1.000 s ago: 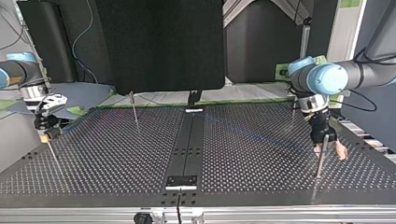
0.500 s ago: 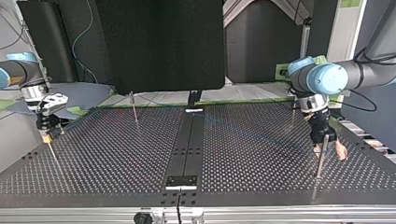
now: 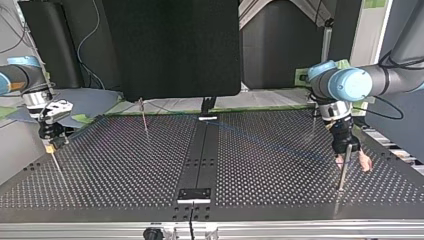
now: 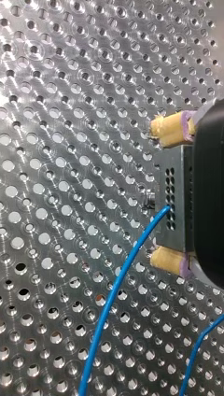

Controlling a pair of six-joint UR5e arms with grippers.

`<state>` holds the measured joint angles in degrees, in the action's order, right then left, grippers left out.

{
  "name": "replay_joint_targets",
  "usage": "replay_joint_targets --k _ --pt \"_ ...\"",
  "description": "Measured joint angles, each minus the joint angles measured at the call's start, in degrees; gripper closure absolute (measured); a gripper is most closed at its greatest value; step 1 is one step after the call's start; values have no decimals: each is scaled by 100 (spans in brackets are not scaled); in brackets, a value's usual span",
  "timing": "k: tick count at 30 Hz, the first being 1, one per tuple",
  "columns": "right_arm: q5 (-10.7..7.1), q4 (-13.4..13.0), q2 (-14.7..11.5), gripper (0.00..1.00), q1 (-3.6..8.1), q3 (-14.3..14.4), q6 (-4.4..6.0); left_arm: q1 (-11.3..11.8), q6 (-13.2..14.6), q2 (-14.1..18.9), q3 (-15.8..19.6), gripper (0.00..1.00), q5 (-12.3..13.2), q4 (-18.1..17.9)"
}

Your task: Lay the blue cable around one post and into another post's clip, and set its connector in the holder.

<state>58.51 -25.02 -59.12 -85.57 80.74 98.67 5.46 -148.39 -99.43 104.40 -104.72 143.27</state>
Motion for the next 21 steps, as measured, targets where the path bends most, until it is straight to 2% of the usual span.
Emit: replay_joint_targets --k 6,15,21 --pt "0 0 0 2 0 0 0 -55 79 1 0 0 -2 81" --pt "0 0 0 2 0 0 0 -217 373 33 4 0 -81 553" --pt "0 0 0 2 0 0 0 -299 583 210 90 0 -83 855"
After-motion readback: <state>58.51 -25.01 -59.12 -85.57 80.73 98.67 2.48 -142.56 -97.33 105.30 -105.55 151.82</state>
